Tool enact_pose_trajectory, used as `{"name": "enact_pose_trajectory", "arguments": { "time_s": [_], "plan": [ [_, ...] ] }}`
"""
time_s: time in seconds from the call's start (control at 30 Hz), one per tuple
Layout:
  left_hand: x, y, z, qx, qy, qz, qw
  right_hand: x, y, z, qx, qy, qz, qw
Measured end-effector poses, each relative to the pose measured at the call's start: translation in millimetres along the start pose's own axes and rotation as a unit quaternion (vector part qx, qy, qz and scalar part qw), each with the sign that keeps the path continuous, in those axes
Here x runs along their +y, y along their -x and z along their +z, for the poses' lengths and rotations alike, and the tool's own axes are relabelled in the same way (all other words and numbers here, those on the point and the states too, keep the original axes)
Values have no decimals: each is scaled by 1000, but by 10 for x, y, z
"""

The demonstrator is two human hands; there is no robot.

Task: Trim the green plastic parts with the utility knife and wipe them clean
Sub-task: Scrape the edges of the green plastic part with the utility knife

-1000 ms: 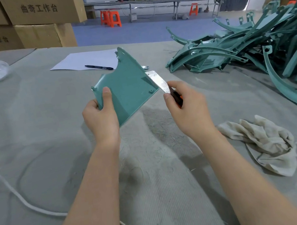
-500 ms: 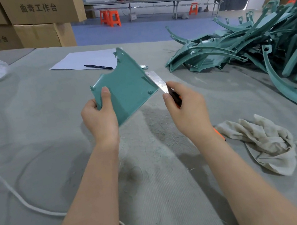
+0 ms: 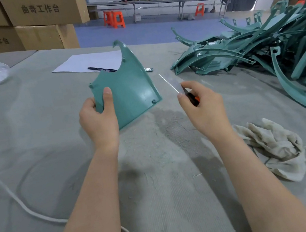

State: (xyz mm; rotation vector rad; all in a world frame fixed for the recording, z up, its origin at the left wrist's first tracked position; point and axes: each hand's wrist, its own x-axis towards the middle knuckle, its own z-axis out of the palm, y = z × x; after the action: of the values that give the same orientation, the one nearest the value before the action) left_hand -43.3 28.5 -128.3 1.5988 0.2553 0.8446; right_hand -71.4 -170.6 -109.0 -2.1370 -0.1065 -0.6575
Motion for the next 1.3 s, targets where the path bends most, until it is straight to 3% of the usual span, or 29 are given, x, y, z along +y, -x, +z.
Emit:
{"name": "enact_pose_trajectory", "arguments": {
  "time_s": [1.07, 1.3],
  "plan": [
    [43, -55, -165, -42, -56, 128, 989, 263, -32, 33, -145, 191, -30, 970],
    [69, -28, -154, -40, -84, 146, 985, 267, -34, 22, -173, 191, -12, 966]
  ]
}}
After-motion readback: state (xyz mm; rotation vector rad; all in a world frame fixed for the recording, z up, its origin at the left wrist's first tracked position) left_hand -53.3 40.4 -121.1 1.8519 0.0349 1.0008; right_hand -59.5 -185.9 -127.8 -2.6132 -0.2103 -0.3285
